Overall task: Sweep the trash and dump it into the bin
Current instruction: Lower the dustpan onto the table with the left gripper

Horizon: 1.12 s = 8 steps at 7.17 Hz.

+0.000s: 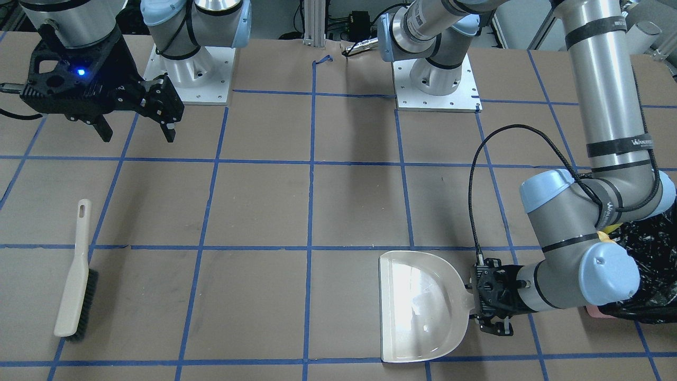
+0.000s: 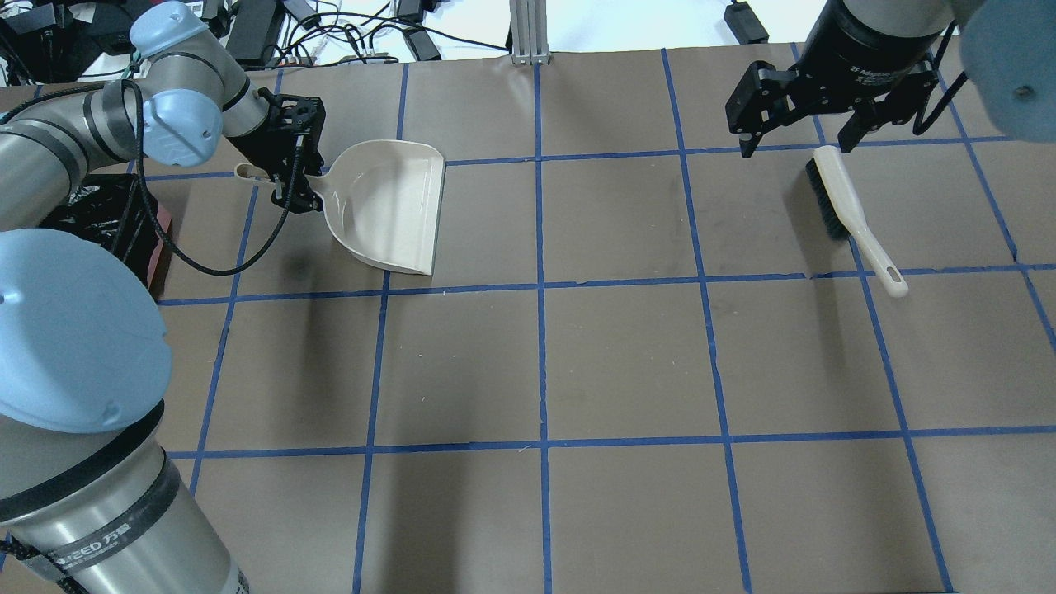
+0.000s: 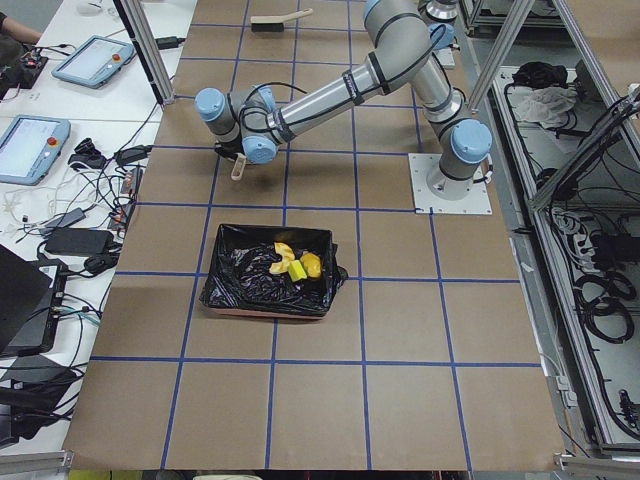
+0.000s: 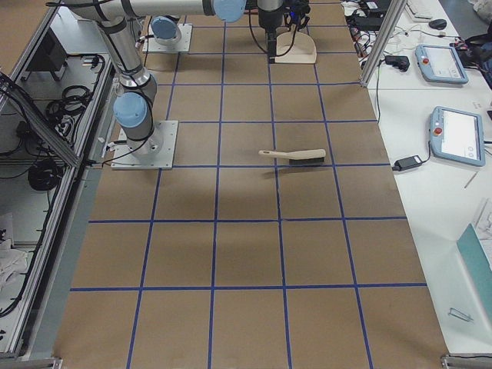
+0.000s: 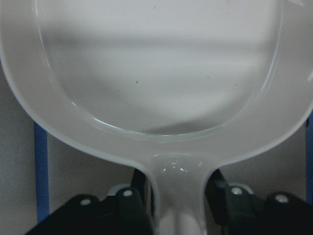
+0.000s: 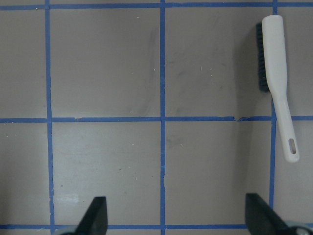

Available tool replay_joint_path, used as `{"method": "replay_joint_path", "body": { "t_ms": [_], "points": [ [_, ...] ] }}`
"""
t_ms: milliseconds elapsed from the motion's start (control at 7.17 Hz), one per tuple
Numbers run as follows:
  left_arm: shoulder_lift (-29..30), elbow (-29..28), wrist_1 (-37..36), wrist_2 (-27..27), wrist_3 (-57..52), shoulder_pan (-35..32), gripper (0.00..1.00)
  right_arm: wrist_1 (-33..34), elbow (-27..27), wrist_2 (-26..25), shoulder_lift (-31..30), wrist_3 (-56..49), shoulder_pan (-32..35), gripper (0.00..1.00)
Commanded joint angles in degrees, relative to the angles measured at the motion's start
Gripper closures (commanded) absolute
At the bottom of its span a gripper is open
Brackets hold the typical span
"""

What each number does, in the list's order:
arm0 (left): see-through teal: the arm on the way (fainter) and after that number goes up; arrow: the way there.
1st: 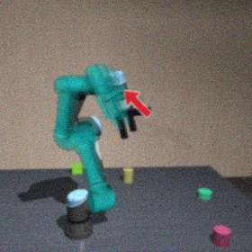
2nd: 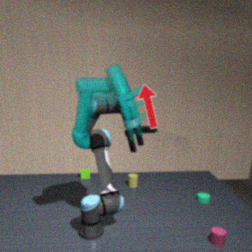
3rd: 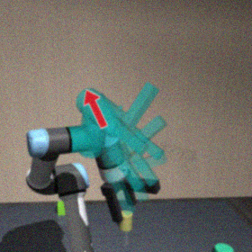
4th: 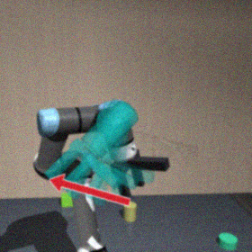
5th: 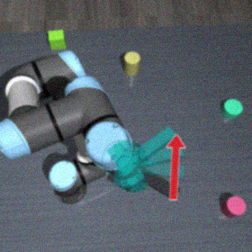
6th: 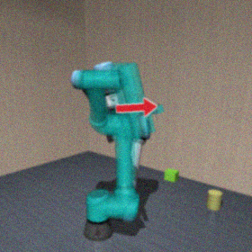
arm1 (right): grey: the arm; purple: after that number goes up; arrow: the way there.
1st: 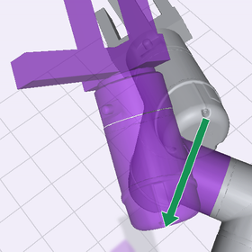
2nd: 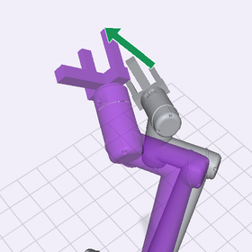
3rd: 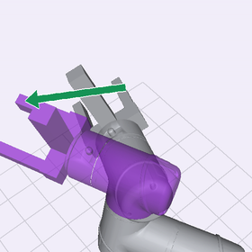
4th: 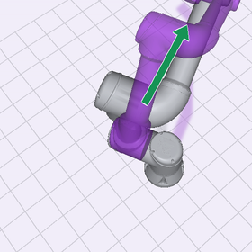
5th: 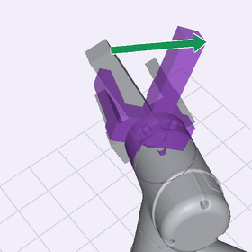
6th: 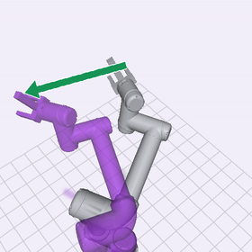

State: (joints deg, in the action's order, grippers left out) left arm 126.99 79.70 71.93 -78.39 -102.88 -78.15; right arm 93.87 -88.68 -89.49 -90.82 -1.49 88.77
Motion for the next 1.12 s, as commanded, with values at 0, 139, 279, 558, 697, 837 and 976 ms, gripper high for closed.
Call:
{"method": "replay_joint_path", "body": {
  "t_ms": [0,139,279,558,697,837,976],
  "points": [
    [-1.65,-0.07,0.58,-0.71,-0.13,-0.07,0.0,0.0,0.0,0.02,-0.06,0.0,0.0,0.0],
    [-2.01,-0.07,0.49,-0.71,-0.13,0.11,0.0,0.0,0.0,-0.07,-0.06,0.0,0.0,0.0],
    [-2.36,-0.42,0.4,-0.28,1.18,-0.07,0.0,0.0,0.0,-0.07,-0.06,0.0,0.0,0.0],
    [-4.46,-0.43,0.4,-0.8,2.86,-1.29,0.0,0.0,0.0,-0.07,-0.15,0.0,0.0,0.0],
    [-4.56,0.1,0.49,-0.54,2.77,-1.21,0.0,-0.09,0.0,-0.07,-0.15,0.0,0.0,0.0],
    [-5.0,-0.51,0.23,-1.06,2.77,-1.21,0.0,0.0,0.0,-0.07,-0.15,0.0,0.0,0.0],
    [-4.83,-0.25,0.05,-2.02,2.77,-1.12,0.0,0.0,0.0,-0.07,-0.15,0.0,0.0,0.0]
  ]
}}
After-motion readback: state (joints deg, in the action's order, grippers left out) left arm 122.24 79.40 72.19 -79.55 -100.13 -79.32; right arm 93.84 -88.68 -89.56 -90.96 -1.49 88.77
